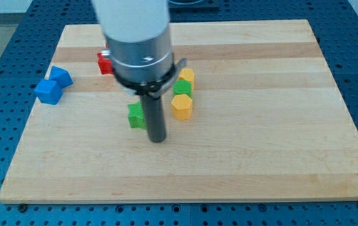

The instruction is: Move green star at the bottom of blue cube

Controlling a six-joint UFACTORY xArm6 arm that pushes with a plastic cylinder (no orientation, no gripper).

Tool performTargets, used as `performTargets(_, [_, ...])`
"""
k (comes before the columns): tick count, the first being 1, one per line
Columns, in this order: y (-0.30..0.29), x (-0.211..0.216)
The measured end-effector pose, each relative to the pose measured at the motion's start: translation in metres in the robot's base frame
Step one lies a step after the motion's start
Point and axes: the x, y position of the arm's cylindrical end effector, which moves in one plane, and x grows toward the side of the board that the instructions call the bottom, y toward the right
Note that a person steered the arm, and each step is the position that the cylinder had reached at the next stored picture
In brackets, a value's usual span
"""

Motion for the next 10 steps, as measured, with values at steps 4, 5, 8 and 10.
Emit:
performTargets(4, [-0.082, -0.002])
performTargets(5, [-0.046, -0.005])
performTargets(8, [-0.081, -0.049])
performTargets(10, [-0.169, -0.045])
